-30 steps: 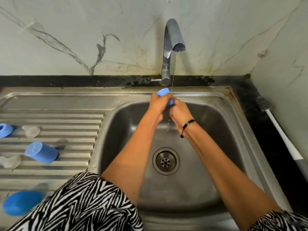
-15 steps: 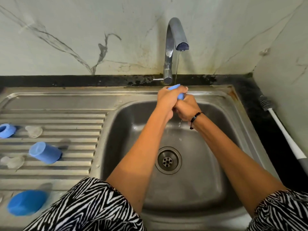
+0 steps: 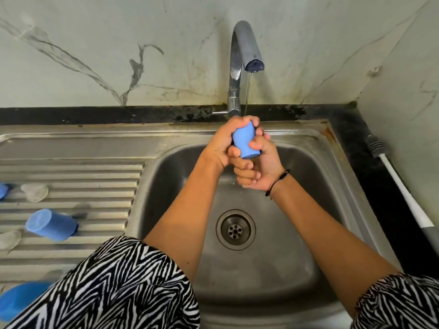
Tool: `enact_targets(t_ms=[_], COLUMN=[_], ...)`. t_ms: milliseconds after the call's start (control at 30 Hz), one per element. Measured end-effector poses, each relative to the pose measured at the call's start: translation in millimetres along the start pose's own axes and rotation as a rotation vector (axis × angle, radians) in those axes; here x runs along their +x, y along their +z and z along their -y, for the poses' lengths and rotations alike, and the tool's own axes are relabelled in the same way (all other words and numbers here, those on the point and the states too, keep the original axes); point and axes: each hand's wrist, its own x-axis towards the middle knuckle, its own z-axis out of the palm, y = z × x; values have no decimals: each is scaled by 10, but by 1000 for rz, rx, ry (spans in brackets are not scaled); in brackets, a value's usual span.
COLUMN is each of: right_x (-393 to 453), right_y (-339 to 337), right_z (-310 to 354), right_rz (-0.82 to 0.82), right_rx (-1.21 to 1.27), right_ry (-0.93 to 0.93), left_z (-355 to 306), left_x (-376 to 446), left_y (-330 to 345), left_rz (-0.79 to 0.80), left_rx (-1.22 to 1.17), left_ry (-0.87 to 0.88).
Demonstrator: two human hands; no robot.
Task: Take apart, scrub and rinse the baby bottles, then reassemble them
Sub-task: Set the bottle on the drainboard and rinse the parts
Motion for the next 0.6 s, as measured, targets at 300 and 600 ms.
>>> enact_targets(t_ms=[300, 600], right_x=[77, 107], right_y=[85, 41], right_z=[238, 39], right_rz=[-864, -924], right_rx=[-1092, -1077], right_ry=[81, -157], left_z=[1, 157], left_x=[138, -51], left_y=[39, 127], left_rz=[-659, -695], left_rx=[716, 659], left_ry=[158, 97])
